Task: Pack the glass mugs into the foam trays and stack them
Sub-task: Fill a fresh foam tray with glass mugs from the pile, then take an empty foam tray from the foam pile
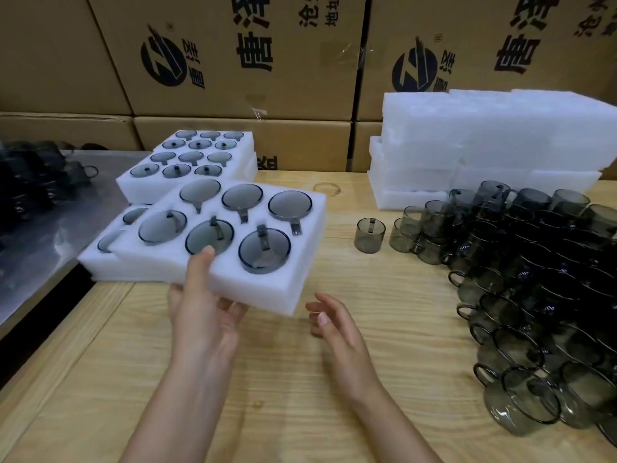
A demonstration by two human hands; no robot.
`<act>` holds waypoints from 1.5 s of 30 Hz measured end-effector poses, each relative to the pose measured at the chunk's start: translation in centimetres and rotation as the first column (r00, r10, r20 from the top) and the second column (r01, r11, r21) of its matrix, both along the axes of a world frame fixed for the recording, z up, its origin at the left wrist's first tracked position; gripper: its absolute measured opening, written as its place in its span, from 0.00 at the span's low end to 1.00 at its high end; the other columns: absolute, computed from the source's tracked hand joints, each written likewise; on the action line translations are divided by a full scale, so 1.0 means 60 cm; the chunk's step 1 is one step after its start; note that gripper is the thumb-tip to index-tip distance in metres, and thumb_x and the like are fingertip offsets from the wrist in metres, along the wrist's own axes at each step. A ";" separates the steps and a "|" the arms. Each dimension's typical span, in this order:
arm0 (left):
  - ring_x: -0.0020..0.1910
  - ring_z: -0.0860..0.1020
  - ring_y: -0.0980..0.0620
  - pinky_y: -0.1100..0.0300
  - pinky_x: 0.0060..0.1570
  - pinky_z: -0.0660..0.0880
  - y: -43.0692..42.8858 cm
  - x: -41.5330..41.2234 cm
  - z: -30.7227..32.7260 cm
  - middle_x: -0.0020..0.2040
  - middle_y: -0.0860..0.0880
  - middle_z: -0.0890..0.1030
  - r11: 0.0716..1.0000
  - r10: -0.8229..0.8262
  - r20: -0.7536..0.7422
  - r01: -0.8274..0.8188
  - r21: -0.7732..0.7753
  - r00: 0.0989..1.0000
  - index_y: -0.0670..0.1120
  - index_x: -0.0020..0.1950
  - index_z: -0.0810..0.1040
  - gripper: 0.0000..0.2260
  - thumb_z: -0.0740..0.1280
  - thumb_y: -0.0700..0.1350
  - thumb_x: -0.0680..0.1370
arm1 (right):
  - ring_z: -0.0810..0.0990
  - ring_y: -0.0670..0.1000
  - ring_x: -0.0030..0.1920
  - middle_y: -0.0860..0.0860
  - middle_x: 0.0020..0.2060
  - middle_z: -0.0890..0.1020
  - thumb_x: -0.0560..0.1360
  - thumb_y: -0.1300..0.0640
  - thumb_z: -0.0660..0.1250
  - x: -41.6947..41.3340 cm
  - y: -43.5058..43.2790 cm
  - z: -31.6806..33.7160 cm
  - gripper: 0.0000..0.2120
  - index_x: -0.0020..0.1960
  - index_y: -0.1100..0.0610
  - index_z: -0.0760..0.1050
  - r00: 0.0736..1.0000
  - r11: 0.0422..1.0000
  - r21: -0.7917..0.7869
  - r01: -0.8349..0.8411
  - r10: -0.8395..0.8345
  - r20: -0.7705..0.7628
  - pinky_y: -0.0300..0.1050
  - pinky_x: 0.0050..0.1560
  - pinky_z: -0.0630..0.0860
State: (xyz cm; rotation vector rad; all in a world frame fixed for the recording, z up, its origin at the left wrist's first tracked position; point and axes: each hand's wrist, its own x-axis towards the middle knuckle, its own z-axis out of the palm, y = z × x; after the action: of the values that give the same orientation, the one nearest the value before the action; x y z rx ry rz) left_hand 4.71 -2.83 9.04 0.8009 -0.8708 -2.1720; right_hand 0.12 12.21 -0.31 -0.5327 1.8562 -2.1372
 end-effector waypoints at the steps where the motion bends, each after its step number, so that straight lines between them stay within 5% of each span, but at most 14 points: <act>1: 0.51 0.83 0.49 0.54 0.38 0.81 -0.014 -0.003 0.007 0.56 0.50 0.83 1.000 0.014 0.002 -0.014 -0.015 1.000 0.50 0.68 0.71 0.22 0.70 0.49 0.74 | 0.77 0.47 0.58 0.48 0.54 0.79 0.76 0.52 0.63 -0.001 0.000 -0.001 0.14 0.61 0.50 0.71 1.000 1.000 0.000 -0.002 0.002 0.001 0.45 0.62 0.72; 7: 0.50 0.83 0.51 0.50 0.42 0.81 -0.130 -0.052 0.051 0.56 0.50 0.82 0.990 0.143 0.069 -0.144 0.010 0.987 0.49 0.67 0.69 0.25 0.71 0.49 0.72 | 0.79 0.43 0.55 0.52 0.52 0.81 0.78 0.51 0.62 0.002 0.005 0.000 0.12 0.60 0.51 0.74 0.999 0.997 0.051 -0.051 0.051 0.007 0.36 0.56 0.73; 10: 0.48 0.83 0.52 0.47 0.43 0.81 -0.178 -0.061 0.054 0.53 0.51 0.83 0.977 0.210 0.113 -0.213 0.012 0.971 0.50 0.64 0.71 0.23 0.70 0.47 0.71 | 0.79 0.43 0.54 0.52 0.51 0.82 0.73 0.48 0.61 0.002 0.004 0.001 0.18 0.60 0.53 0.75 0.999 0.997 0.056 -0.053 0.053 0.001 0.35 0.56 0.73; 17: 0.46 0.83 0.53 0.46 0.44 0.81 -0.234 -0.071 0.026 0.54 0.52 0.82 0.972 0.225 0.191 -0.234 0.027 0.956 0.52 0.65 0.69 0.27 0.71 0.48 0.68 | 0.80 0.44 0.53 0.50 0.48 0.83 0.71 0.47 0.62 0.001 0.004 -0.001 0.15 0.56 0.50 0.76 0.997 0.994 0.081 -0.079 0.079 0.007 0.36 0.56 0.73; 25: 0.54 0.78 0.53 0.55 0.30 0.76 -0.254 -0.097 0.019 0.63 0.54 0.74 0.979 0.204 0.326 -0.183 -0.094 0.923 0.50 0.73 0.62 0.32 0.70 0.53 0.71 | 0.80 0.43 0.51 0.51 0.48 0.83 0.71 0.48 0.63 0.002 0.003 0.002 0.15 0.55 0.51 0.77 0.997 0.994 0.081 -0.078 0.077 0.011 0.31 0.51 0.71; 28: 0.61 0.76 0.51 0.59 0.38 0.77 -0.258 -0.105 0.001 0.69 0.50 0.71 0.969 0.194 0.380 -0.117 -0.217 0.905 0.43 0.75 0.59 0.33 0.66 0.55 0.77 | 0.80 0.44 0.52 0.51 0.48 0.83 0.70 0.48 0.64 0.004 0.002 0.003 0.15 0.55 0.51 0.77 0.997 0.992 0.095 -0.081 0.081 0.005 0.32 0.51 0.71; 30: 0.69 0.70 0.48 0.57 0.54 0.75 -0.255 -0.110 -0.006 0.74 0.44 0.65 0.947 0.234 0.464 -0.091 -0.309 0.854 0.40 0.77 0.55 0.35 0.62 0.59 0.78 | 0.79 0.45 0.53 0.51 0.50 0.82 0.70 0.48 0.64 0.005 0.002 0.005 0.15 0.54 0.50 0.77 0.997 0.992 0.102 -0.079 0.080 0.000 0.33 0.53 0.71; 33: 0.76 0.53 0.41 0.50 0.72 0.54 -0.236 -0.106 -0.008 0.78 0.39 0.47 0.819 0.418 0.593 -0.003 -0.573 0.688 0.41 0.78 0.43 0.47 0.64 0.65 0.74 | 0.79 0.46 0.53 0.52 0.50 0.82 0.70 0.48 0.64 0.006 0.002 0.006 0.15 0.54 0.50 0.77 0.997 0.992 0.101 -0.079 0.080 0.000 0.34 0.54 0.72; 35: 0.76 0.45 0.38 0.46 0.73 0.48 -0.212 -0.105 -0.024 0.77 0.38 0.40 0.635 0.475 0.493 0.105 -0.766 0.729 0.44 0.78 0.39 0.54 0.69 0.66 0.68 | 0.79 0.46 0.53 0.52 0.50 0.82 0.70 0.48 0.64 0.007 0.001 0.007 0.15 0.54 0.50 0.77 0.997 0.991 0.104 -0.081 0.082 0.000 0.35 0.54 0.72; 38: 0.75 0.35 0.36 0.41 0.72 0.43 -0.189 -0.108 -0.054 0.76 0.37 0.33 0.453 0.481 0.512 0.298 -0.840 0.712 0.51 0.77 0.35 0.57 0.75 0.60 0.67 | 0.79 0.46 0.53 0.51 0.50 0.82 0.70 0.47 0.64 0.007 0.001 0.007 0.14 0.53 0.49 0.77 0.997 0.990 0.119 -0.072 0.072 -0.003 0.36 0.55 0.72; 41: 0.72 0.33 0.31 0.38 0.71 0.40 -0.196 -0.112 -0.074 0.75 0.34 0.33 0.318 0.522 0.482 0.364 -0.875 0.704 0.50 0.78 0.37 0.50 0.74 0.51 0.71 | 0.79 0.46 0.53 0.50 0.50 0.82 0.70 0.47 0.63 0.008 0.001 0.006 0.13 0.53 0.47 0.77 0.997 0.989 0.134 -0.069 0.071 -0.009 0.36 0.56 0.72; 45: 0.74 0.38 0.30 0.34 0.70 0.46 -0.188 -0.116 -0.081 0.75 0.32 0.36 0.295 0.604 0.451 0.342 -0.892 0.657 0.49 0.78 0.40 0.49 0.74 0.49 0.72 | 0.79 0.45 0.53 0.49 0.50 0.82 0.71 0.46 0.63 0.008 -0.001 0.003 0.12 0.53 0.46 0.77 0.997 0.984 0.164 -0.075 0.080 -0.024 0.38 0.57 0.73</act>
State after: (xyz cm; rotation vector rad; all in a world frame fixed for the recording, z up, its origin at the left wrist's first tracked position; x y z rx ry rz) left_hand -2.25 -14.13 4.19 1.0012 -2.1257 -0.5912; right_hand 0.63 12.18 -0.12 -0.5930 1.9711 -1.9176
